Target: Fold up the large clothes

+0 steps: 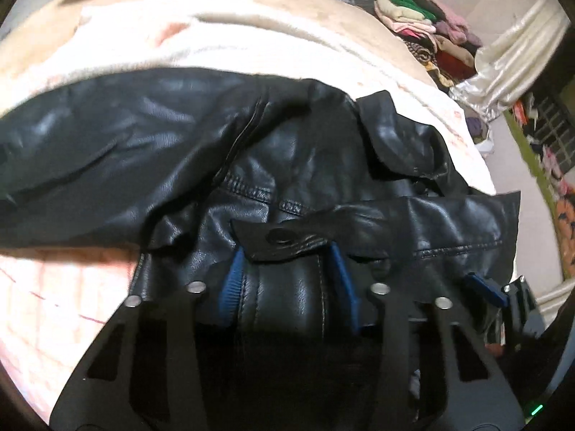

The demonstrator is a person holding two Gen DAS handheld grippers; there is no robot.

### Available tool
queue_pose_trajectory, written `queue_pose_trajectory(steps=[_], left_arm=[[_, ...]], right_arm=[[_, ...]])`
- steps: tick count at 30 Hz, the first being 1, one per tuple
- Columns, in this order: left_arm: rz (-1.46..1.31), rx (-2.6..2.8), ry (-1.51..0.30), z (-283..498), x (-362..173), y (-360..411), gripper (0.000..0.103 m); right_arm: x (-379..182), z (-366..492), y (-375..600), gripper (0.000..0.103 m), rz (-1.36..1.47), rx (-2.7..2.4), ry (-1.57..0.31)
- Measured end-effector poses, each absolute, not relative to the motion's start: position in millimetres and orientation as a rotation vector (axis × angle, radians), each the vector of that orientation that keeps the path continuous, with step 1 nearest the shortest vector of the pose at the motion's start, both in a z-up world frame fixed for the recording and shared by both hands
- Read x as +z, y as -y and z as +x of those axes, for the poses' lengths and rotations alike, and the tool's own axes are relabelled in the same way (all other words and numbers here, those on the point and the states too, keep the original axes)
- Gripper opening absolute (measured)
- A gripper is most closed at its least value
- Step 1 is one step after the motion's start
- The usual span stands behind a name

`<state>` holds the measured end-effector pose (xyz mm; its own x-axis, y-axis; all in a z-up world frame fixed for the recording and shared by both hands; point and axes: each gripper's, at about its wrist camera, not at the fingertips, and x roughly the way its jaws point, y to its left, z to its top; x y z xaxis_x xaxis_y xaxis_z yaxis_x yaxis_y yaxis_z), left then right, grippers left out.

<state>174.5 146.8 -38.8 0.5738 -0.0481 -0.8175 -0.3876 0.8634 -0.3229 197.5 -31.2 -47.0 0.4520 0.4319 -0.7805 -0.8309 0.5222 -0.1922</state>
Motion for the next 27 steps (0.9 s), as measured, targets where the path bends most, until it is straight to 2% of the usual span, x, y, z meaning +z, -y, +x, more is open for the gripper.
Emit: queue_pose_trajectory(steps=[4,8,11,17,20,23,27], left_arm=[[-0.506,0.175,-0.921,172.4,-26.1,-142.4,0.027],[-0.527,0.128,-0.866,175.2,-2.8,-137.7,0.020],[-0.527,0.055,-0.786,176.9,35.3,-129.6,0.000],[-0.451,-0.018,-0.644,178.2,99.8,-112.1,0.000],[-0.428,0.009,-0.615,182.0,109.2,-120.7,0.000],[-0.431,0.044,-0.612,184.1,100.4,-139.5,0.000],[-0.486,0.110,-0.710,190.6,50.6,-173.3,0.000]], right_arm=[[-23.5,209.2,67.4,0.099,-0.456,0.989,-0.801],[19.9,233.3,129.9,0.099,-0.176,1.034,-0.705],[36.5,257.0,178.9,0.099,0.024,0.951,-0.626],[26.2,303.6,262.9,0.099,0.334,0.629,-0.609],[8.3,319.1,282.2,0.098,0.411,0.512,-0.660],[-3.7,328.1,287.0,0.098,0.404,0.443,-0.695],[-22.0,348.9,277.5,0.094,0.379,0.384,-0.766]])
